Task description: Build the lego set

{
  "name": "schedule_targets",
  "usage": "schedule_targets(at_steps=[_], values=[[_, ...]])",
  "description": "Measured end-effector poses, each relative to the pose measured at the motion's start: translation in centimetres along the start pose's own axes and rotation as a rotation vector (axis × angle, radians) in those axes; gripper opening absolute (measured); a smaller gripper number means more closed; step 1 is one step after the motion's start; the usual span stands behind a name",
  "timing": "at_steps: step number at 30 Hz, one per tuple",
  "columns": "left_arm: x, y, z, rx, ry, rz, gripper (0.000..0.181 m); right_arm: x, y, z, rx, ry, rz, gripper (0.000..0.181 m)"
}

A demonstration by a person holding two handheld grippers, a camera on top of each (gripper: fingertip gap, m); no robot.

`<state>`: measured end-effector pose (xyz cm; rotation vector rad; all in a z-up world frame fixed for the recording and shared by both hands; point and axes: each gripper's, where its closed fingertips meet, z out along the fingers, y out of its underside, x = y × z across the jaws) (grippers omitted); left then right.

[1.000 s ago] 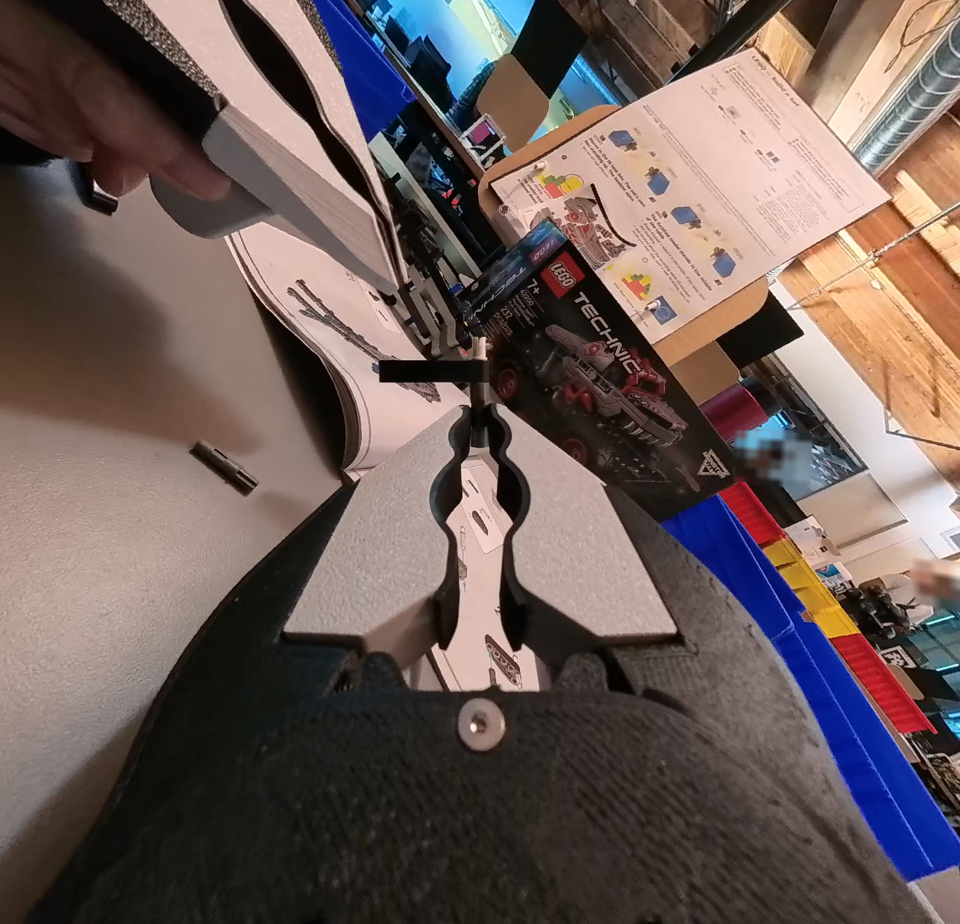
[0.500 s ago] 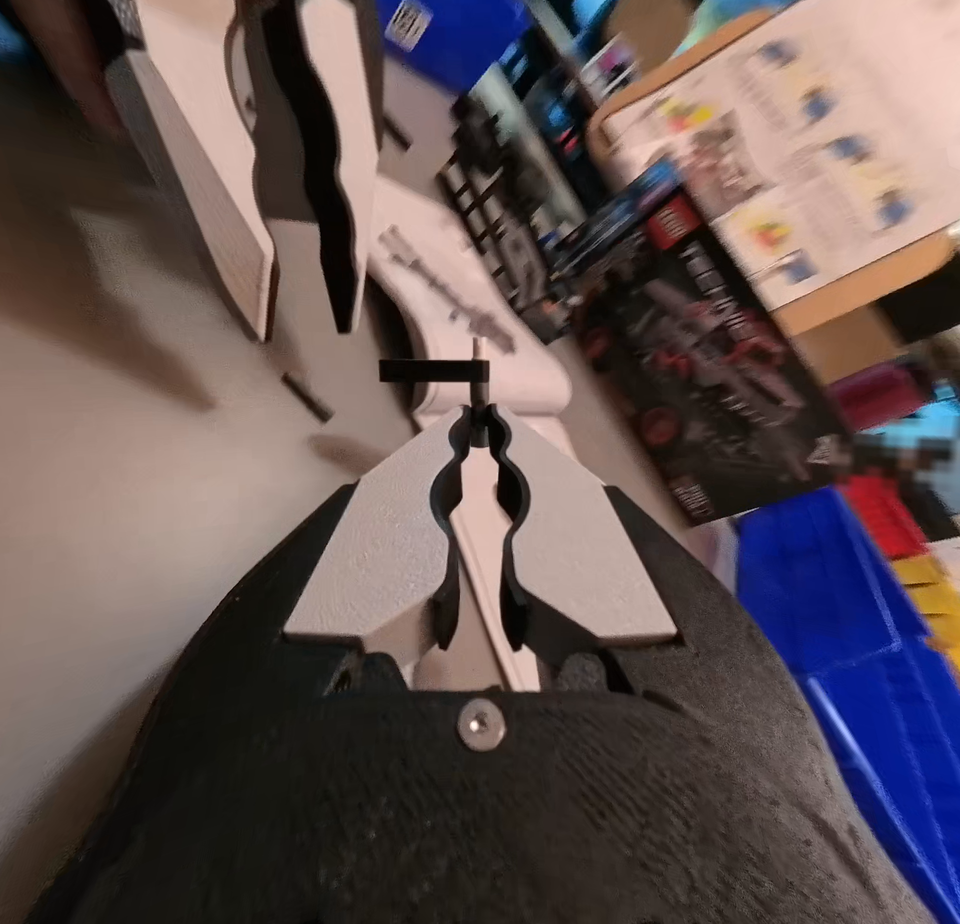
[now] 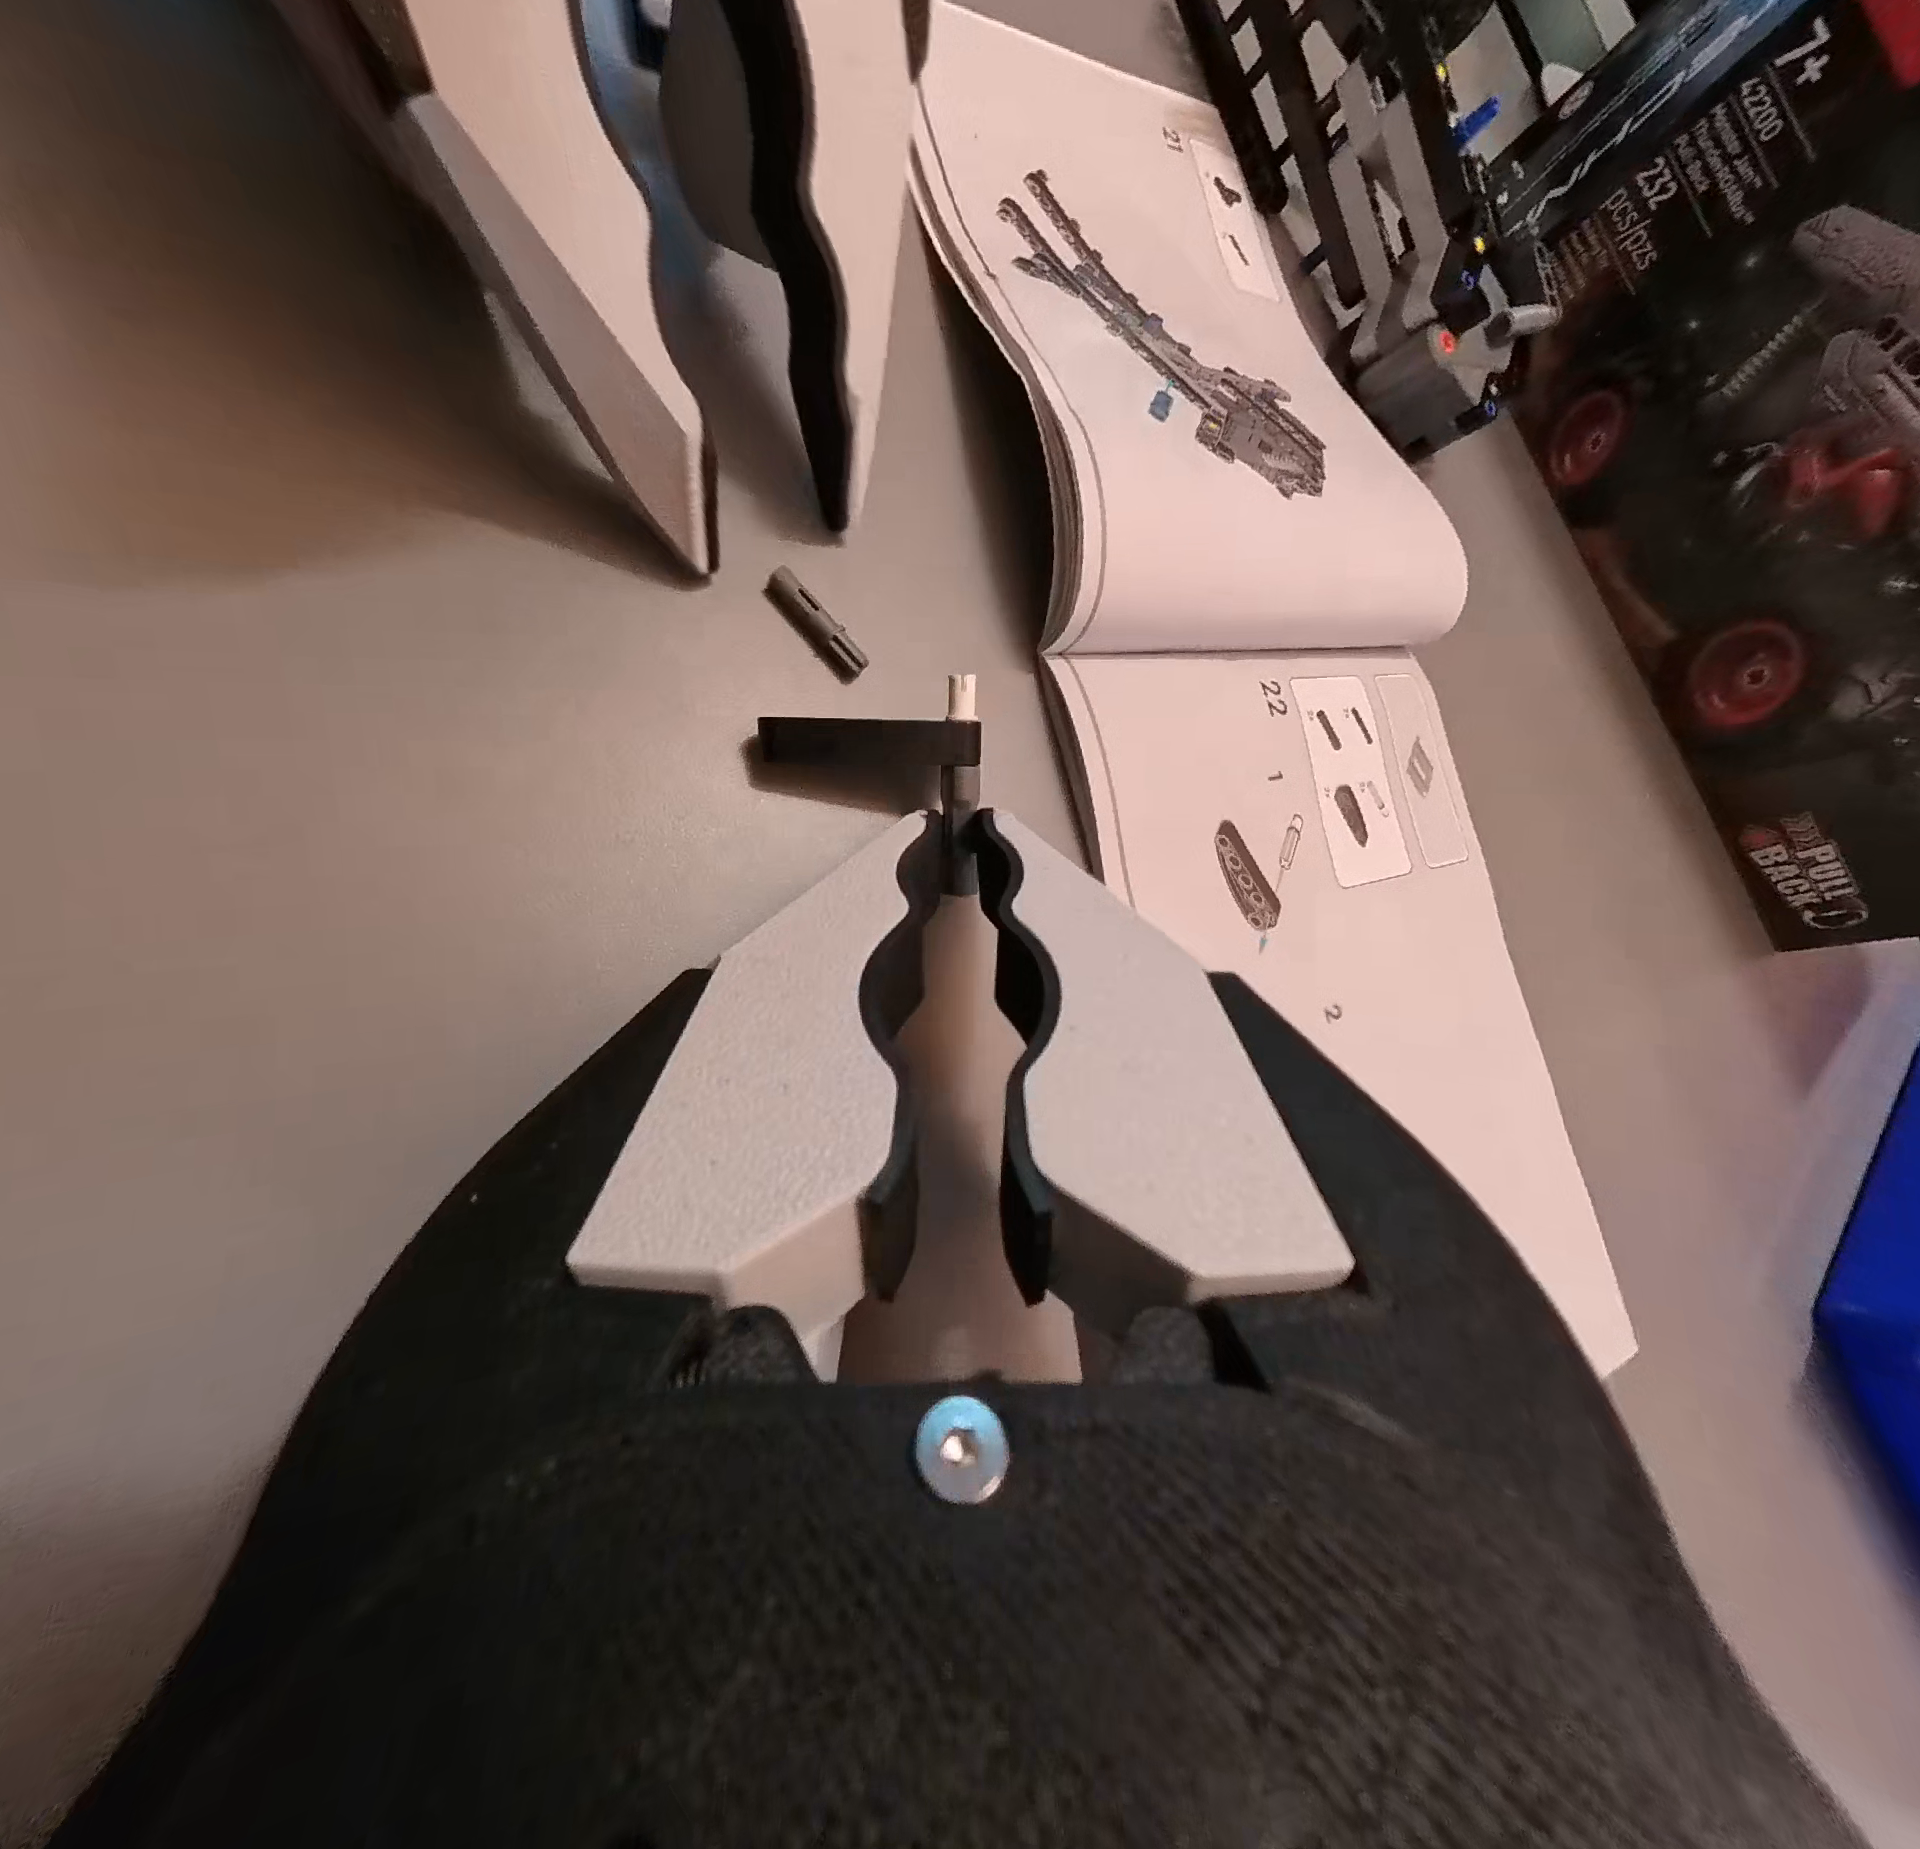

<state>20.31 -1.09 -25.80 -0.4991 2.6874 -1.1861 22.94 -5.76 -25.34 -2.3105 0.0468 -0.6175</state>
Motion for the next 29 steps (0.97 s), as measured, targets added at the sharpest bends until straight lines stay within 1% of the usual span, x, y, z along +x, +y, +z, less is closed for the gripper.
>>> schedule_targets(at_steps=[3, 9, 12, 18, 19, 20, 22, 24, 26, 29], values=[[0.3, -0.5, 0.6, -0.001, 0.003, -0.005, 0.023, 0.0, -0.3, 0.3, -0.005, 0.023, -0.044, 0.004], [0.5, -0.9, 1.1, -0.004, -0.016, 0.007, 0.002, -0.1, -0.5, 0.4, -0.038, 0.046, -0.112, 0.004], [0.8, -0.9, 1.0, -0.003, 0.002, 0.049, 0.002, -0.3, -0.6, 0.4, -0.024, 0.045, -0.126, 0.004], [1.4, -0.9, 0.4, 0.0, -0.006, 0.17, 0.002, -0.3, -1.0, -0.5, -0.009, 0.065, -0.177, 0.022], [1.4, -1.1, 0.3, 0.008, -0.004, 0.182, 0.002, -0.5, -0.9, -0.8, -0.014, 0.054, -0.181, 0.022], [1.6, -1.3, 0.2, 0.021, 0.004, 0.197, 0.002, -1.0, -0.8, -1.1, -0.024, 0.02, -0.168, 0.021], [1.6, -1.7, 0.1, 0.035, 0.0, 0.221, 0.002, -2.7, -0.8, -1.6, -0.039, -0.088, -0.071, 0.02], [1.7, -1.4, 0.2, 0.013, 0.0, 0.258, 0.002, -4.0, -1.2, -1.5, -0.031, -0.158, 0.015, 0.014], [1.6, -1.2, 0.3, -0.005, -0.012, 0.269, 0.002, -4.3, -1.6, -1.2, -0.023, -0.173, 0.055, 0.013], [1.8, -1.3, 0.5, 0.008, 0.001, 0.266, 0.002, -3.6, -1.7, -0.7, -0.033, -0.137, 0.084, 0.013]])
